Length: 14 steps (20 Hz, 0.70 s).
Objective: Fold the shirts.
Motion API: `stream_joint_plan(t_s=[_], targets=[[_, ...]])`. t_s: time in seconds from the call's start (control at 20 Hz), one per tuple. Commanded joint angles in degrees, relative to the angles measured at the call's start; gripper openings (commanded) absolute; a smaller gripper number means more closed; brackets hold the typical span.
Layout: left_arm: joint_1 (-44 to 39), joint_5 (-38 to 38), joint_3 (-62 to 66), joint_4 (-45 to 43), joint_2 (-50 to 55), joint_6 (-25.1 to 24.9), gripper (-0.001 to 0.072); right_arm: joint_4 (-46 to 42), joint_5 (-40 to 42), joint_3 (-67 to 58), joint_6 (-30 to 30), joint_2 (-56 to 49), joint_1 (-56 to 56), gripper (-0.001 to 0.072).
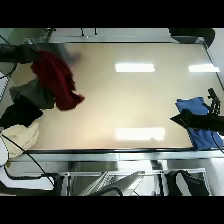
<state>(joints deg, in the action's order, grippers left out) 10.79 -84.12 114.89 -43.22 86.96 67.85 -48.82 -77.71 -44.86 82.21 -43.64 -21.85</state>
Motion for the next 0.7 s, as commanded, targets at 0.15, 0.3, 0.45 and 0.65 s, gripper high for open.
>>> stream_joint_plan(t_s=[0.15,0.3,0.45,0.65], targets=[[-18.67,-3.02,-11.61,9.73,-10.73,0.13,0.0021,0.02,0.70,0.02,0.04,0.04,0.04,0.0019],[-26.71,0.83,-23.28,8.68,-12.57,0.09,0.0021,0.04,-0.42,0.04,0.04,0.04,0.04,0.0019],[-33.20,8.98,-34.29,-0.61,-12.44,0.11,0.0021,0.02,-1.31,0.07,0.00,0.04,0.07,0.0019],[-34.69,15.89,-44.02,-8.13,-12.41,0.13,0.0022,0.04,-1.49,0.07,-1.66,0.04,0.07,0.0019]])
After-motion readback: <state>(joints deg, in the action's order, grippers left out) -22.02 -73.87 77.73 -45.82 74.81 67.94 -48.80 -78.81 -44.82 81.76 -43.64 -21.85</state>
